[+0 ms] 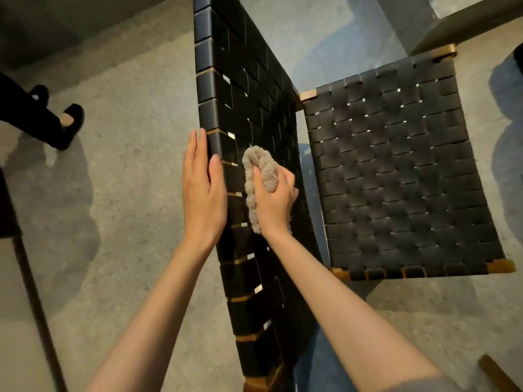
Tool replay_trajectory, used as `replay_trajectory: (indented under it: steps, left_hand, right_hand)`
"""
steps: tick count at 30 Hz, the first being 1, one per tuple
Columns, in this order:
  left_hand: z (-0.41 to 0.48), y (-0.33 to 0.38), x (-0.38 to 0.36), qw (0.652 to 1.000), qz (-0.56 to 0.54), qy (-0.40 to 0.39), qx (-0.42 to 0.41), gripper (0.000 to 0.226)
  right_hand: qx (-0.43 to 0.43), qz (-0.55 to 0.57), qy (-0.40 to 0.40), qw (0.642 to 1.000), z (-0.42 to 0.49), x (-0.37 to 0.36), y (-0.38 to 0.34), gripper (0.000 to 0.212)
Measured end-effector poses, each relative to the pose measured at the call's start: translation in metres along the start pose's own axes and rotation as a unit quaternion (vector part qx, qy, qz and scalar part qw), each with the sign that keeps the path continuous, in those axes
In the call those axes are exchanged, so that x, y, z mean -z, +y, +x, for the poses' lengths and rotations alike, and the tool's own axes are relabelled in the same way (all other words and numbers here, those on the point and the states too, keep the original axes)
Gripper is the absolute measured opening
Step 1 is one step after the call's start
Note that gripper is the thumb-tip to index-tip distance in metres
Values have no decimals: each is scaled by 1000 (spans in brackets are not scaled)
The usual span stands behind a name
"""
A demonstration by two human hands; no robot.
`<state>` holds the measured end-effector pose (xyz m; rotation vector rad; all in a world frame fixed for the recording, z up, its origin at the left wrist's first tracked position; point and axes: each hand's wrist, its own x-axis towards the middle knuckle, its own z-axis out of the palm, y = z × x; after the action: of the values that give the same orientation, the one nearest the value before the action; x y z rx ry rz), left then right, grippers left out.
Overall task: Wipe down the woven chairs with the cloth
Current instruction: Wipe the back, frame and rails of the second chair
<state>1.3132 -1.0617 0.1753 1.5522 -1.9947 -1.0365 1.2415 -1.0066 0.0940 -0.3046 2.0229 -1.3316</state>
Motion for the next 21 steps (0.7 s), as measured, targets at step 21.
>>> replay_trajectory:
  steps: [21]
  left_hand:
    - [18,10,-16,999,32,23,-17,50]
  right_hand:
    - [70,-50,-44,995,5,-6,-5,41]
